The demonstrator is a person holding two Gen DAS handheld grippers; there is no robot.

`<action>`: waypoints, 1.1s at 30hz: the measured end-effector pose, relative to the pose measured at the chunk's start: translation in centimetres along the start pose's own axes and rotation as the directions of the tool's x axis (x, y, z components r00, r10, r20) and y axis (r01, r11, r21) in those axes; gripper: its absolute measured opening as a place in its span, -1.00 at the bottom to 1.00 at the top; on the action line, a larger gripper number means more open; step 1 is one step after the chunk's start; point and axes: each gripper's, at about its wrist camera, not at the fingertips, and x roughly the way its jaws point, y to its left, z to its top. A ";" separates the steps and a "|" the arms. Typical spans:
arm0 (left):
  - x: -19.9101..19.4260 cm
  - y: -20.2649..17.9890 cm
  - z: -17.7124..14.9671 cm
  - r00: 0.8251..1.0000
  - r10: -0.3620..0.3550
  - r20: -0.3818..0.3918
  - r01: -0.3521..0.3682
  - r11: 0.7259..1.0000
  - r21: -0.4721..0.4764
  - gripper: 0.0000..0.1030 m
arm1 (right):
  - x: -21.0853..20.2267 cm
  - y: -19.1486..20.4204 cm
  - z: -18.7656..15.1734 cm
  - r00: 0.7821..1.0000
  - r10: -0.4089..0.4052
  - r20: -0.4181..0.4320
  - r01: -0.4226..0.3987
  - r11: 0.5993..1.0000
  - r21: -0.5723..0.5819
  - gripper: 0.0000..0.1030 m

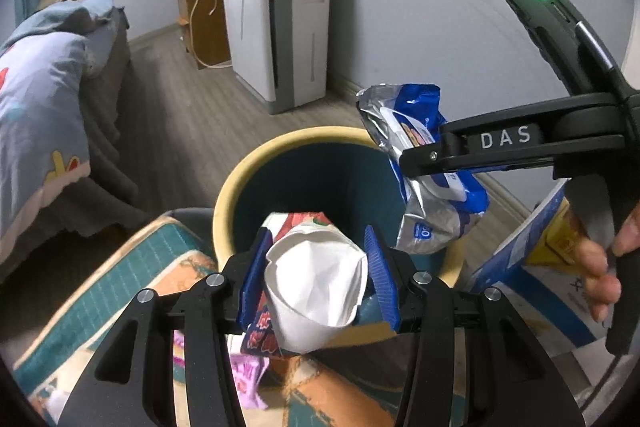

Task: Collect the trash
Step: 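Carry the wipes pack and paper cup over the bin and release both, then return to the cushion and grasp the pink wrapper with the right gripper while the left grasps tissue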

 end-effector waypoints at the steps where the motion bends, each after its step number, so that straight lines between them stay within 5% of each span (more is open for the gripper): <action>1: 0.2 -0.1 0.0 1.000 0.000 0.003 0.000 1.000 0.002 -0.05 | 0.0 -0.1 0.0 1.000 0.003 0.004 -0.003 1.000 0.005 0.23; 14: -0.7 -0.3 0.2 0.997 0.024 0.072 -0.023 1.000 -0.006 0.70 | -0.8 1.1 0.5 0.998 0.028 0.055 -0.028 1.000 -0.004 0.73; 18: -1.3 0.2 0.3 0.996 0.052 0.076 -0.051 0.999 -0.014 0.77 | -0.8 1.0 0.6 0.998 0.025 0.053 -0.026 1.000 0.014 0.87; 33: -7.4 3.7 -1.6 0.986 0.149 0.073 -0.144 0.987 -0.066 0.81 | -3.2 4.9 -0.2 0.997 0.047 0.065 -0.043 0.997 -0.059 0.89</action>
